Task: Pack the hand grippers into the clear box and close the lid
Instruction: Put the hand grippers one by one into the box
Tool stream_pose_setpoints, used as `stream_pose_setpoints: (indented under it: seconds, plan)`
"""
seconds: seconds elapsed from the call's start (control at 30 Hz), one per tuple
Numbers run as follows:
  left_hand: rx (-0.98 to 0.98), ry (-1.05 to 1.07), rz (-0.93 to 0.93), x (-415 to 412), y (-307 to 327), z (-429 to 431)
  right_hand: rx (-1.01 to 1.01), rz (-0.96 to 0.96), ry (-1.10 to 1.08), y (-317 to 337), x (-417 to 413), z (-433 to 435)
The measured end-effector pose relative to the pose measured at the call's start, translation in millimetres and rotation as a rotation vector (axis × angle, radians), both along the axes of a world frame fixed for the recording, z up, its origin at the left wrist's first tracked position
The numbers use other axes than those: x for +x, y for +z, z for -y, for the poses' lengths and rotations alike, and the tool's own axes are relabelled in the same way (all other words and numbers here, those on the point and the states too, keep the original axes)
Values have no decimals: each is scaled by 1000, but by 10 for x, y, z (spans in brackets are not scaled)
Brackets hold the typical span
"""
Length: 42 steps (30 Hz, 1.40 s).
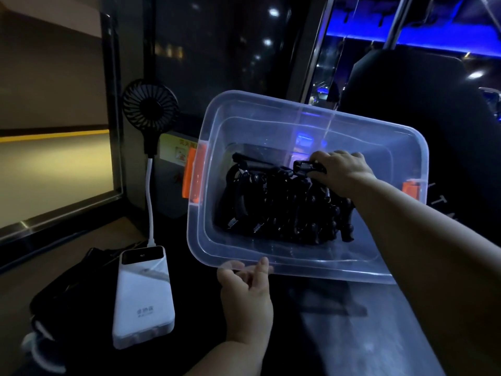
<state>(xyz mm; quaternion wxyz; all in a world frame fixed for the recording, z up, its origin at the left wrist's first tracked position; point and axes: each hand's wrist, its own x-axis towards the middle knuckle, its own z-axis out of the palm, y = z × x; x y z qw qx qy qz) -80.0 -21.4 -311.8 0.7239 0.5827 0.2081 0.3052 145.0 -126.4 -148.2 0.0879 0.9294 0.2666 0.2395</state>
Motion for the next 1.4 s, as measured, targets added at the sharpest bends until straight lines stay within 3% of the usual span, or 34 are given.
stream_pose_setpoints:
  seconds: [0.23,0.5,0.7,0.9,1.23,1.4]
  plan:
    - [4,14,6,20,-5,6,99,-31,-35,-114,121,-30]
    - [-28,7,32,12,0,7,351,-248,44,-189,233,37]
    - [-21,1,39,15,-6,3,224,-156,-20,-129,272,-47]
    - [-9,6,46,17,6,6,223,-144,-62,-180,327,-54]
    - [22,41,2,35,2,15,298,-5,-39,-229,144,-34]
    - [5,62,-7,53,0,22,436,64,50,-349,-300,114]
